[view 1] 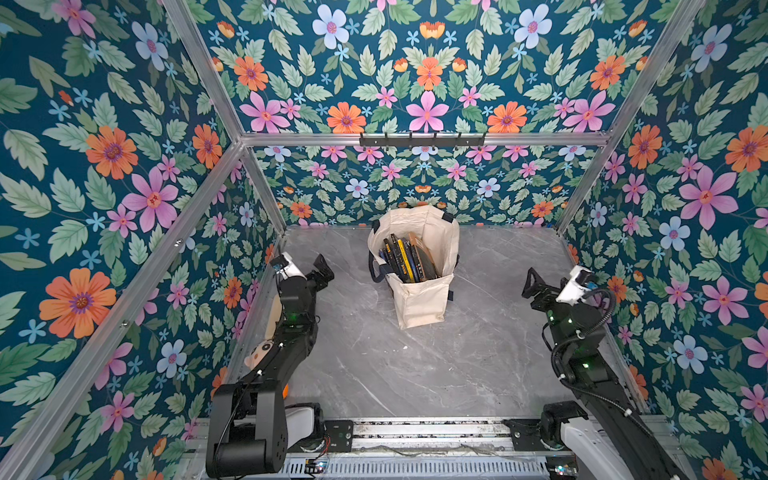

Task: Take out the books from the canvas bag
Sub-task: Adjust the canvas bag at the center of the board.

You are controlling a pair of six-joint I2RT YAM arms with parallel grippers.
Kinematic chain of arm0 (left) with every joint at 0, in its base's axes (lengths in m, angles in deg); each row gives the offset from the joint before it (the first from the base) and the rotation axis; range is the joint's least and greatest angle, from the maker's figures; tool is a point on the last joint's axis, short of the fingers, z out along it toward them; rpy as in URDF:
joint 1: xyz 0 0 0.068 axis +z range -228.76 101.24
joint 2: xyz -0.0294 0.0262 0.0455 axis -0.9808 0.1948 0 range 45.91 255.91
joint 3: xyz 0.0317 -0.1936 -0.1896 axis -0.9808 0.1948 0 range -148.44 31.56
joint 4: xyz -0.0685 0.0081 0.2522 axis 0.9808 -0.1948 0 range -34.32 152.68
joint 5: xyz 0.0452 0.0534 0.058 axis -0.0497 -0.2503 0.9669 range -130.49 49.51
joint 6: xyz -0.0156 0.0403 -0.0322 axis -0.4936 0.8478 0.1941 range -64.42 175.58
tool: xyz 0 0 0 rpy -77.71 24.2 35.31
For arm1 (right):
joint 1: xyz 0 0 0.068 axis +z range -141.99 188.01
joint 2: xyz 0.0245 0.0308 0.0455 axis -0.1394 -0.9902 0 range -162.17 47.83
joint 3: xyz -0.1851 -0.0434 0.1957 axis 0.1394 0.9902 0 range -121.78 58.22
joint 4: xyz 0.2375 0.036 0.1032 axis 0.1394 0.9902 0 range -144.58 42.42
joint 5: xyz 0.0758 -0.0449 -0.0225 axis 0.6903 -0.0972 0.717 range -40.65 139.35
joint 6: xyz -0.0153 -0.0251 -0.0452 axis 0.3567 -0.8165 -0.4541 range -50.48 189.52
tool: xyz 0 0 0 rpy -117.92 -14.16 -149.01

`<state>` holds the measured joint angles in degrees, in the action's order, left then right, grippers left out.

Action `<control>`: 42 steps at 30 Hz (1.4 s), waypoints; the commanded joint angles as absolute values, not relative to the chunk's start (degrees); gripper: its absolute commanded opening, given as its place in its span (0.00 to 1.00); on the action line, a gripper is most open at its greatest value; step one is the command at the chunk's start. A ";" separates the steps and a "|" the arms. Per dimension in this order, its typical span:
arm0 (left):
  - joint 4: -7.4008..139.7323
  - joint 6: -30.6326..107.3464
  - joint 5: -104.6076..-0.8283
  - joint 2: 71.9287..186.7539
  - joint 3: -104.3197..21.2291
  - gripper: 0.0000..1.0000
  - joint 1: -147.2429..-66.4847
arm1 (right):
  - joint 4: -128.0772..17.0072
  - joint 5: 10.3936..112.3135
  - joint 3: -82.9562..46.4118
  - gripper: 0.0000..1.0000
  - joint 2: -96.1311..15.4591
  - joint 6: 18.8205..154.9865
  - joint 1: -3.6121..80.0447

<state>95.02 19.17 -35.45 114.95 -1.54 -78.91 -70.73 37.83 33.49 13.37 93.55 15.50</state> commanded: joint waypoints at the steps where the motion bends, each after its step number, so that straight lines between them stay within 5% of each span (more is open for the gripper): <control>1: 83.39 1.98 -41.75 114.59 -4.87 1.00 -78.80 | -68.39 40.95 34.51 0.99 17.36 103.92 15.48; 14: 35.25 -18.97 -17.92 114.43 -32.20 0.94 -101.35 | -52.39 40.53 29.72 0.99 14.31 105.80 15.57; 30: 22.49 -29.15 -6.56 125.62 -52.68 0.92 -126.01 | -53.08 46.42 30.00 0.99 9.98 105.60 16.53; 42: 23.09 -32.74 -7.58 135.22 -57.03 0.89 -133.03 | -53.95 47.15 30.14 0.99 9.24 105.00 17.42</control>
<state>23.92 -31.27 -7.95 134.23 -57.02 -132.81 -52.45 46.44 30.21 9.52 105.24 17.23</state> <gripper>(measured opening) 0.893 0.992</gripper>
